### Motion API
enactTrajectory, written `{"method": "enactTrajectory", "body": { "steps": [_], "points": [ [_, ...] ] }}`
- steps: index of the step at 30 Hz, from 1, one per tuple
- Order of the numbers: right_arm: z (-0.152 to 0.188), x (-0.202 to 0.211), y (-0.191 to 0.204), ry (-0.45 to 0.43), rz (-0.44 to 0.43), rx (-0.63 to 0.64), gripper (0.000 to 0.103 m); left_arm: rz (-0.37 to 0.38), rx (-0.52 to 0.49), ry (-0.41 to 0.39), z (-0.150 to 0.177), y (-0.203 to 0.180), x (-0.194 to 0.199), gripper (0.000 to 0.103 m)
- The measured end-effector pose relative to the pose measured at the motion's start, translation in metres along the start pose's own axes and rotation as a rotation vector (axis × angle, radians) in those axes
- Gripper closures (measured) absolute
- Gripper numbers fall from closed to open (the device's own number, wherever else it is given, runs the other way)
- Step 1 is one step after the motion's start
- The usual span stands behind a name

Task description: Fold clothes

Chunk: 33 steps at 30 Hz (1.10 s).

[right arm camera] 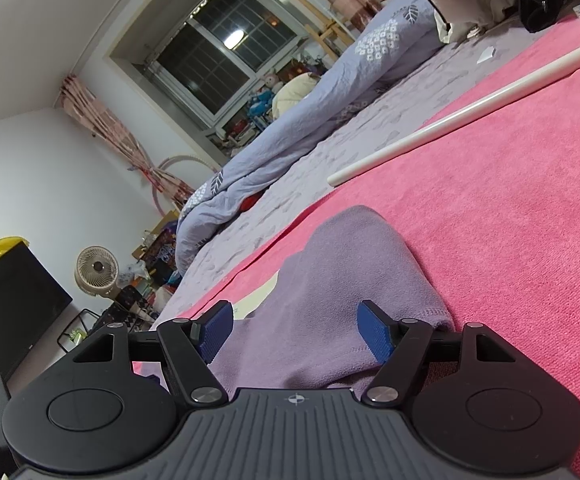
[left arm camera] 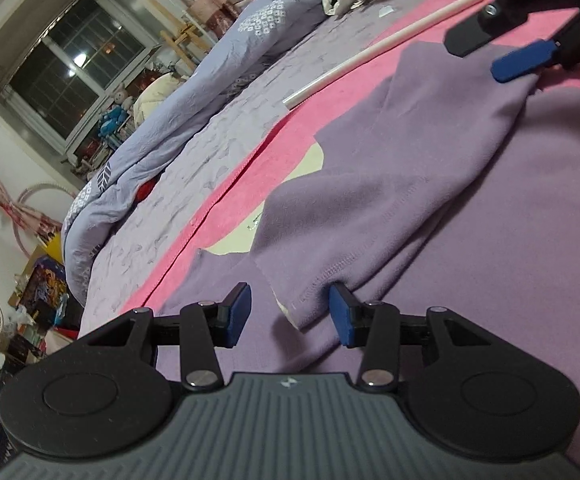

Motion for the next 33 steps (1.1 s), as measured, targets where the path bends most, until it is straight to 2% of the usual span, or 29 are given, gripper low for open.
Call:
{"method": "enactTrajectory", "body": {
  "steps": [3,5,9,13,16,27,30,31,32,33],
  "points": [
    [0.0,0.0,-0.001,0.001,-0.002,-0.004,0.033,0.06,0.119,0.007,0.003,0.009,0.006,0.055],
    [-0.001,0.0,-0.001,0.003,-0.002,-0.003,0.032,0.101,0.294,0.04,0.009,0.026,0.004,0.055],
    [-0.001,0.0,-0.002,0.004,-0.002,-0.001,0.032,0.185,0.709,0.094,0.025,0.064,-0.016,0.055],
    [-0.001,0.0,-0.002,0.004,-0.002,-0.003,0.032,0.226,0.899,0.088,0.029,0.075,-0.022,0.055],
    [-0.001,0.0,-0.002,0.004,-0.003,-0.003,0.032,0.322,1.087,0.06,0.034,0.084,-0.027,0.055],
    [0.0,0.0,-0.002,0.004,-0.003,-0.004,0.032,0.296,1.34,0.069,0.048,0.093,-0.055,0.059],
    [0.0,0.0,-0.002,0.004,-0.003,-0.004,0.032,0.243,1.29,0.08,0.042,0.087,-0.059,0.063],
    [0.0,0.0,-0.002,0.004,-0.003,-0.004,0.032,0.224,1.269,0.084,0.039,0.085,-0.06,0.069],
    [0.0,0.0,-0.001,0.003,-0.004,-0.004,0.032,0.204,1.244,0.08,0.037,0.084,-0.058,0.091],
    [0.0,0.001,-0.001,0.002,-0.004,-0.005,0.032,0.184,1.218,0.072,0.035,0.084,-0.054,0.103]
  ]
}}
Point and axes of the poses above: each gripper's, at about its wrist camera, not at the fingertips, and x roughly against the way its jaws point, y to its left, z to its underside, the point moved 5 cm from there along -x, roughly the way its jaws point, and after that the axes turned 15 degrees about -y, right-handed, at the moved point
